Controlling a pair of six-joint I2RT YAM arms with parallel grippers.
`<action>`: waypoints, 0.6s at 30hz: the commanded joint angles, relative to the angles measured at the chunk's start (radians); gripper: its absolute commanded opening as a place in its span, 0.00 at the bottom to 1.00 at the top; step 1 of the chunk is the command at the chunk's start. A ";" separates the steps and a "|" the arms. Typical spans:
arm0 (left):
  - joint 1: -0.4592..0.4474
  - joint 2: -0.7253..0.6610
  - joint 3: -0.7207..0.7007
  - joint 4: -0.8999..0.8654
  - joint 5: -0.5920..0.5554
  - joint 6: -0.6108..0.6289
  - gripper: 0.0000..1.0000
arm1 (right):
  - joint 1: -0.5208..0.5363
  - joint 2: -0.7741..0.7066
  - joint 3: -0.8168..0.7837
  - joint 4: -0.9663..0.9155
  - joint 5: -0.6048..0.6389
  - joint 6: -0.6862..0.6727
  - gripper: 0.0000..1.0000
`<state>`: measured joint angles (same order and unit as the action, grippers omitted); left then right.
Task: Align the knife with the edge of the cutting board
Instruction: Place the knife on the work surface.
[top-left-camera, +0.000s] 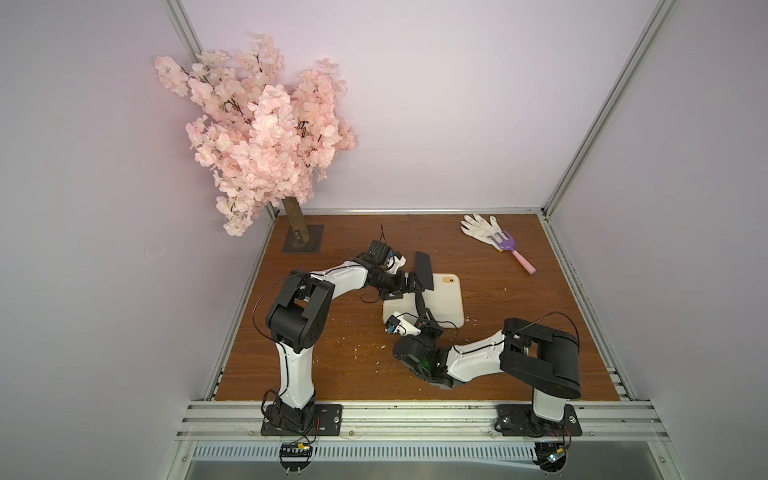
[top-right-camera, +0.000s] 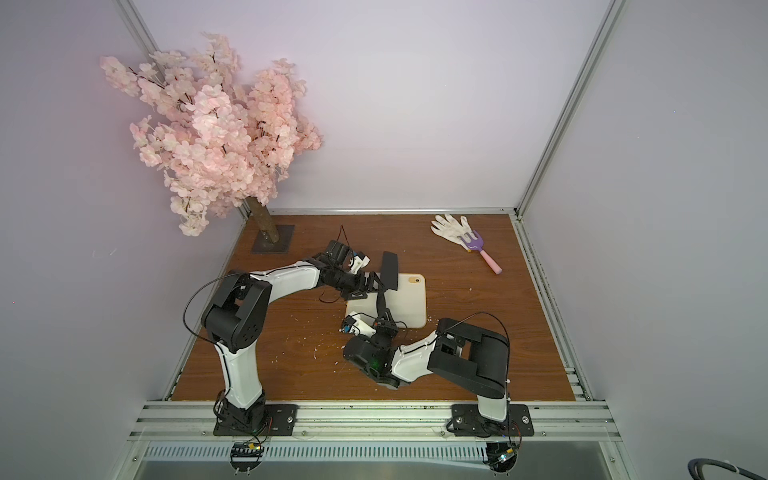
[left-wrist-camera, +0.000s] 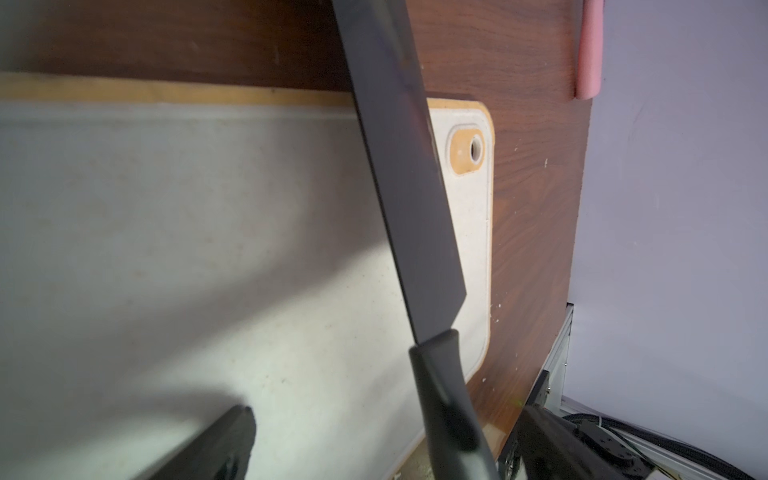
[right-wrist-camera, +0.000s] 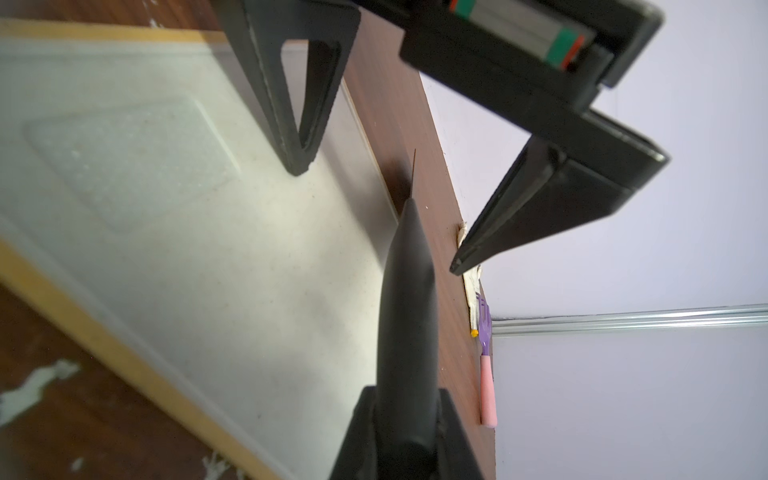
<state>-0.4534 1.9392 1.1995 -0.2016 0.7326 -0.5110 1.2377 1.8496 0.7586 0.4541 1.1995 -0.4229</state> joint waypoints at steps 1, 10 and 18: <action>0.006 -0.030 -0.037 0.067 0.029 -0.043 1.00 | 0.005 -0.061 -0.005 -0.007 -0.081 0.054 0.00; 0.039 -0.110 -0.019 0.036 0.040 -0.046 1.00 | 0.004 -0.222 0.006 -0.208 -0.188 0.276 0.45; 0.113 -0.222 0.052 -0.053 -0.001 -0.024 1.00 | -0.011 -0.358 0.026 -0.338 -0.328 0.442 0.75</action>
<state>-0.3763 1.7710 1.2194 -0.2104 0.7502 -0.5526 1.2358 1.5372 0.7578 0.1921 0.9470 -0.0963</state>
